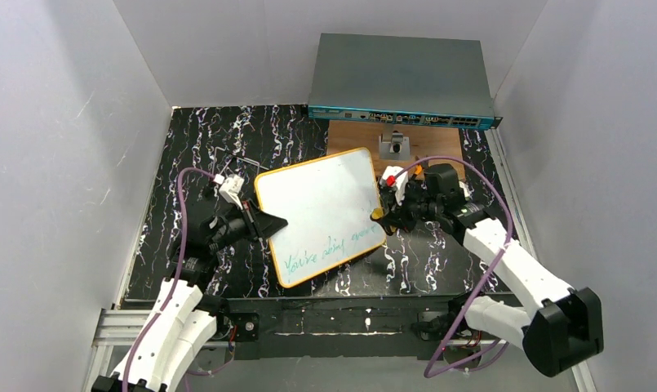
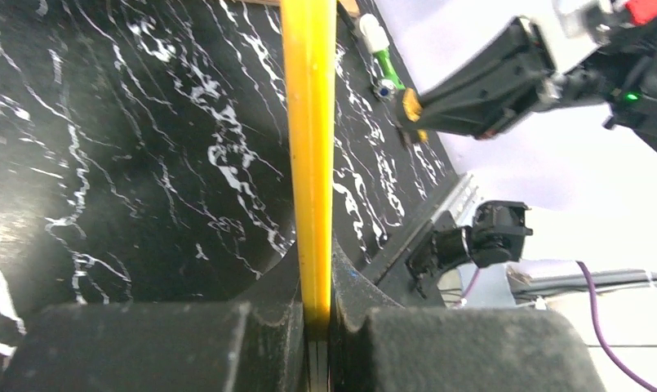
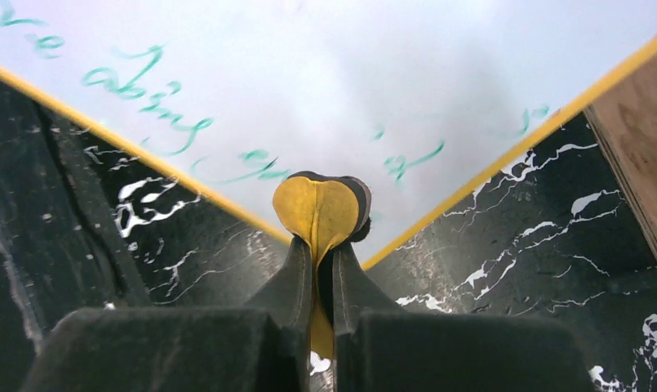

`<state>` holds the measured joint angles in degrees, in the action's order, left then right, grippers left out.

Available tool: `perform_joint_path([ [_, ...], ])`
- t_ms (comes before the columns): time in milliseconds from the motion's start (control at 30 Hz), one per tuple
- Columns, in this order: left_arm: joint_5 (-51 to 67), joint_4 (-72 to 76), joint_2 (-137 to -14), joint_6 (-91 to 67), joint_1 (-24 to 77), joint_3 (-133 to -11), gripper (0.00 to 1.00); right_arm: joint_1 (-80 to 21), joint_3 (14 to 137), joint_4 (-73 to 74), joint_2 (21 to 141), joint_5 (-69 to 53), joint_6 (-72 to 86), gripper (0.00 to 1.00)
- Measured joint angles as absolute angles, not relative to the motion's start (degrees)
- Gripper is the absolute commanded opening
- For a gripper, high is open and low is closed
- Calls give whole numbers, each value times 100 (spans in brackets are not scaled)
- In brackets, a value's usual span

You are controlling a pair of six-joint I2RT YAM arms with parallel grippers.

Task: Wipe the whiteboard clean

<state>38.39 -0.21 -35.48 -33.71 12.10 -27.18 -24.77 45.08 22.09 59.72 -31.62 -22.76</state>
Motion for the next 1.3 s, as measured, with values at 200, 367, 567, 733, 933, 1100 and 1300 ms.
perform_joint_path([
  [200, 3653, 1, -3634, -3693, 1835, -2672, 0, -2783, 4466, 1715, 6722, -2617, -2467, 1],
  [367, 3520, 43, -3809, -3898, 2043, -2672, 0, -3068, 4471, 1520, 7011, -2241, -2506, 1],
  [567, 3424, -1, -3822, -4027, 2053, -2672, 0, -3000, 4473, 1531, 7072, -1997, -2438, 1],
  [733, 3391, 36, -3903, -4051, 2053, -2672, 0, -2827, 4469, 1747, 7135, -2045, -2497, 1],
  [933, 3387, 123, -3988, -4049, 2053, -2672, 0, -3096, 4397, 1973, 7037, -2078, -2775, 1],
  [1100, 3354, 126, -4034, -4099, 2053, -2672, 0, -2880, 4508, 1944, 7308, -1806, -2556, 1],
  [1300, 3332, 172, -4036, -4069, 2053, -2672, 0, -2521, 4523, 1966, 7470, -1636, -2401, 1],
])
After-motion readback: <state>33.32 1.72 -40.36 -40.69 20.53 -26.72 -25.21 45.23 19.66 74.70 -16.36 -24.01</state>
